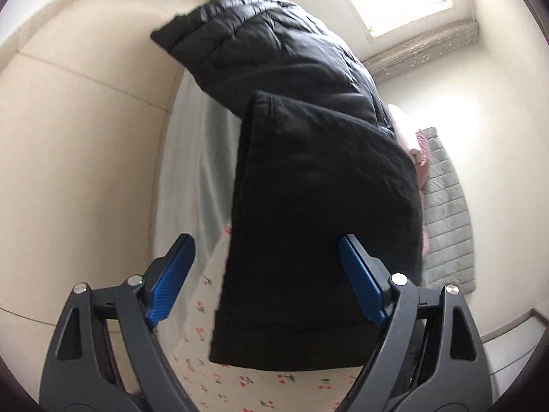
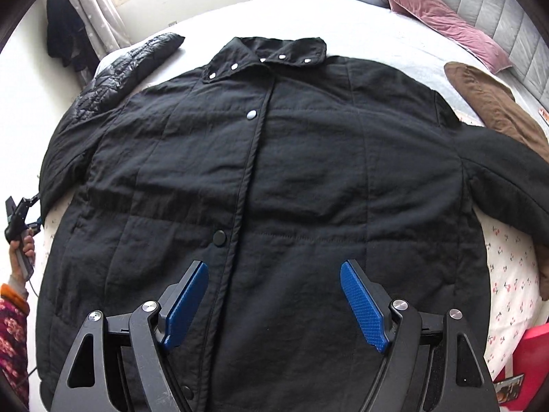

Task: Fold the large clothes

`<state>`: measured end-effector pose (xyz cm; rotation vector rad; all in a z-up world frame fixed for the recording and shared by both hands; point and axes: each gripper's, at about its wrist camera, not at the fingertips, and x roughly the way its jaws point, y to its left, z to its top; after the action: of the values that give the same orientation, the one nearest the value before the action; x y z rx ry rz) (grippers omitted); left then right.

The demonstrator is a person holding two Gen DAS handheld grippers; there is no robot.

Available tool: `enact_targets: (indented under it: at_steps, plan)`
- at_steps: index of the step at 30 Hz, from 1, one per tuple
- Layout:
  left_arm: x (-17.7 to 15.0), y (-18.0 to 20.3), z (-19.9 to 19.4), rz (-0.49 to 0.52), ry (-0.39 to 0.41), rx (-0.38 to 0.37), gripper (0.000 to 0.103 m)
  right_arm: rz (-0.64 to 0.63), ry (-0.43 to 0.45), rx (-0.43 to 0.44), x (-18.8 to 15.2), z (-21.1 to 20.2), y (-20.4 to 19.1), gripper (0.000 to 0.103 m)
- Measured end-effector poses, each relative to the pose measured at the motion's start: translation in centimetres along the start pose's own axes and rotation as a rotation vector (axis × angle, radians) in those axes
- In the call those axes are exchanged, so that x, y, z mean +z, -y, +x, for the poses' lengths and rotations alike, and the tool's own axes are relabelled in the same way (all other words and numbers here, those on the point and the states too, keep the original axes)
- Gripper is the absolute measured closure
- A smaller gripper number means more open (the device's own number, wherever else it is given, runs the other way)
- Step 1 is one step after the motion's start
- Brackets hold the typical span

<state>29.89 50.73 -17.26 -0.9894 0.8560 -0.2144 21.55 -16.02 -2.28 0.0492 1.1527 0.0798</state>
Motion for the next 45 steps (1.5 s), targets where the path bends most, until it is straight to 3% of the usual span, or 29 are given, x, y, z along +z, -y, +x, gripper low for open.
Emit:
enact_targets:
  at_steps: [1, 2, 3, 6, 8, 9, 10, 14, 16, 17, 18, 19, 21, 27, 32, 34, 35, 36, 37, 41, 45]
  plan:
    - [-0.2, 0.4, 0.0, -0.001, -0.018, -0.016, 0.041, -0.002, -0.006, -0.004, -0.1, 0.2, -0.1, 0.022]
    - [-0.4, 1.4, -0.4, 0.03, -0.012, 0.018, 0.059, -0.005, -0.012, -0.008, -0.1, 0.3, -0.1, 0.023]
    - [-0.6, 2.2, -0.9, 0.065, -0.003, 0.041, 0.088, -0.007, -0.014, -0.013, -0.1, 0.4, -0.2, 0.023]
    - [-0.7, 4.9, -4.1, 0.098, 0.106, 0.151, 0.092, 0.002, -0.004, -0.012, -0.1, 0.3, -0.1, 0.023]
    - [-0.5, 7.2, -5.5, 0.184, 0.209, 0.418, 0.097, 0.019, 0.004, 0.003, -0.1, 0.4, -0.1, 0.023]
    - [-0.4, 8.2, -5.5, 0.203, 0.227, 0.495, 0.098, 0.027, 0.003, 0.01, -0.1, 0.5, -0.1, 0.023]
    - [-0.2, 8.8, -5.4, 0.185, 0.221, 0.502, 0.098, 0.034, 0.002, 0.018, -0.2, 0.6, -0.1, 0.023]
    - [0.1, 11.7, -6.8, 0.171, 0.272, 0.425, 0.094, 0.042, 0.015, 0.056, -0.7, -0.1, -0.3, 0.023]
    - [0.0, 12.4, -8.0, 0.152, 0.275, 0.387, 0.061, 0.042, 0.03, 0.068, -1.1, -1.0, -0.2, 0.023]
    - [-0.1, 12.0, -8.8, 0.131, 0.285, 0.374, 0.027, 0.044, 0.039, 0.072, -1.3, -1.4, -0.1, 0.023]
    - [-0.3, 11.7, -9.5, 0.103, 0.313, 0.359, 0.015, 0.047, 0.048, 0.074, -1.4, -1.8, 0.0, 0.022]
    - [-1.1, 11.3, -10.2, 0.069, 0.336, 0.327, 0.015, 0.051, 0.056, 0.074, -1.5, -2.1, 0.1, 0.022]
    - [-1.7, 9.2, -10.6, -0.003, 0.299, 0.297, 0.015, 0.056, 0.076, 0.077, -1.8, -2.5, 0.3, 0.022]
    - [-6.8, 4.0, -6.2, -0.26, 0.181, 0.192, 0.015, 0.089, 0.078, 0.131, -2.1, -1.7, -0.2, 0.023]
    - [-8.6, -0.1, -2.2, -0.481, 0.2, 0.072, 0.017, 0.073, 0.122, 0.148, -2.2, -1.8, -1.3, 0.022]
    - [-8.6, -0.9, -1.6, -0.531, 0.262, 0.035, 0.033, 0.077, 0.13, 0.151, -2.1, -1.6, -1.5, 0.022]
    - [-8.3, -0.9, -1.7, -0.533, 0.293, 0.021, 0.063, 0.08, 0.129, 0.153, -1.9, -1.4, -1.5, 0.022]
    - [-7.8, -0.6, -2.0, -0.522, 0.321, 0.022, 0.087, 0.084, 0.126, 0.155, -1.8, -1.2, -1.5, 0.023]
    - [-7.3, 0.2, -2.7, -0.489, 0.351, 0.04, 0.095, 0.089, 0.126, 0.156, -1.7, -1.1, -1.4, 0.023]
    - [-5.7, 6.4, -6.6, -0.274, 0.497, 0.097, 0.097, 0.119, 0.149, 0.175, -1.1, -0.9, -0.5, 0.022]
    - [-4.7, 16.1, -10.0, -0.034, 0.585, 0.066, 0.097, 0.17, 0.161, 0.2, -0.7, -0.5, 0.6, 0.022]
